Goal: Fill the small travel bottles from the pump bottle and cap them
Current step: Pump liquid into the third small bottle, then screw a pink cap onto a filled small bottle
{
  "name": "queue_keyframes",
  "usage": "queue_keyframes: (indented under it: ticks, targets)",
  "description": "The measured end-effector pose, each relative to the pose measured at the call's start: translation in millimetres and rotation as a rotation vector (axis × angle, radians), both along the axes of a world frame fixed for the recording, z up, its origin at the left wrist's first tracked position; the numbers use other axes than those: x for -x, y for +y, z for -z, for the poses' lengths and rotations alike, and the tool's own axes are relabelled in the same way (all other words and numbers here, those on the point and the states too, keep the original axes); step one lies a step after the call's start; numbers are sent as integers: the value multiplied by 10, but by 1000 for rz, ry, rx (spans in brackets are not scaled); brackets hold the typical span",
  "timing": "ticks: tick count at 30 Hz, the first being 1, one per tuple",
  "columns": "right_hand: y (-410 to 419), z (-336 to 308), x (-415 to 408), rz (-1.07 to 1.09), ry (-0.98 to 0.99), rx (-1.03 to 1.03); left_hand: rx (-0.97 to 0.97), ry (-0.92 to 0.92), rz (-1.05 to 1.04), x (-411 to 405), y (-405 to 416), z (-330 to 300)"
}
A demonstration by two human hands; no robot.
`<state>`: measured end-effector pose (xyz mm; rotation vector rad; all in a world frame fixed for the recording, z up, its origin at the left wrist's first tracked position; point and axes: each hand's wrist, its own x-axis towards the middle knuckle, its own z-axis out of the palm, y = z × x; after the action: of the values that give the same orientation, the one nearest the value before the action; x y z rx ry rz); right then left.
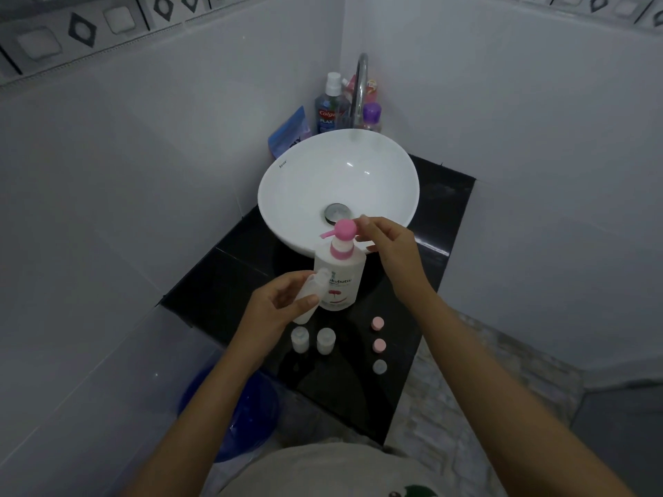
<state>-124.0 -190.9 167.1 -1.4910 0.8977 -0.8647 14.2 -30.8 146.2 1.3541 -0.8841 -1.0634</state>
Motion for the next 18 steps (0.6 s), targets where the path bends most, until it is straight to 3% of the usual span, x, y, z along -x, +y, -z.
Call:
queue_keyframes:
  ticks: [7,18]
  targets:
    - [97,355,430,117,83,-46,-54,48,7,108,71,108]
    - [178,1400,654,126,634,-29,-109,61,26,235,265,182]
